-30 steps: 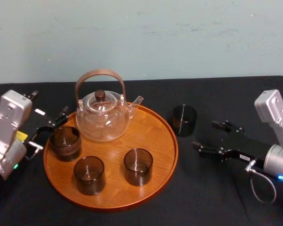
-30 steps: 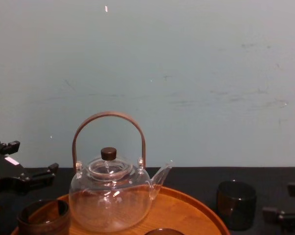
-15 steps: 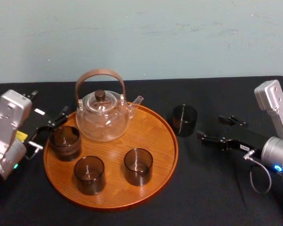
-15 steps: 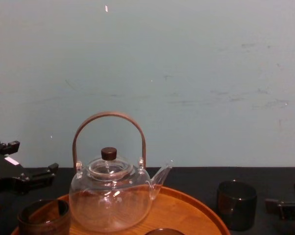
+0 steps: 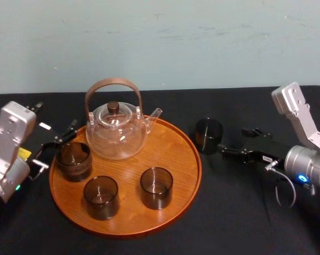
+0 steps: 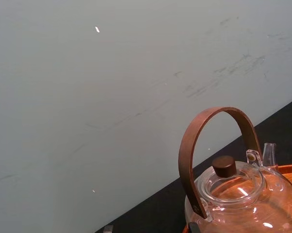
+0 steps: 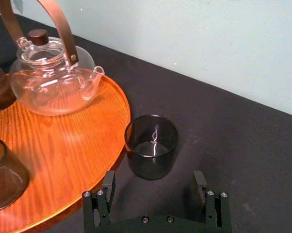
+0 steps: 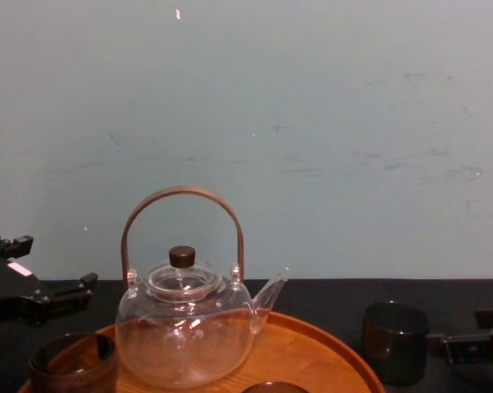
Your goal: Pick up the glass from the table and place it on the tray.
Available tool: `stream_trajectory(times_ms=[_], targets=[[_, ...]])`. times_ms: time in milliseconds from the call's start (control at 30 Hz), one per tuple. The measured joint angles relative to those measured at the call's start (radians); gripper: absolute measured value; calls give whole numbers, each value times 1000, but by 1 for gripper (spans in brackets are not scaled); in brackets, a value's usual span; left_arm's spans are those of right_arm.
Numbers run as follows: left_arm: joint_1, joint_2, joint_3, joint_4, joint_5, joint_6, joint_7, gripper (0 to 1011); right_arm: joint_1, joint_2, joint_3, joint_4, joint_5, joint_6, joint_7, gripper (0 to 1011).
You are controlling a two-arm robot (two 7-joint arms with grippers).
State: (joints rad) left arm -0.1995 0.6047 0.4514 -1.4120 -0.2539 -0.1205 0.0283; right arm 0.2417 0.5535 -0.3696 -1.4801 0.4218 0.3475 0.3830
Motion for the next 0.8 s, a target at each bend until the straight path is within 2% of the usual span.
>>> stream_trajectory(times_ms=[300,800], targets=[[0,0,0,0,0,0,0,1001,57,-27,-25,48,-35,25,5,1002],[0,0,0,0,0,0,0,1001,122,-73,-57,120,-88,18,34,1002]])
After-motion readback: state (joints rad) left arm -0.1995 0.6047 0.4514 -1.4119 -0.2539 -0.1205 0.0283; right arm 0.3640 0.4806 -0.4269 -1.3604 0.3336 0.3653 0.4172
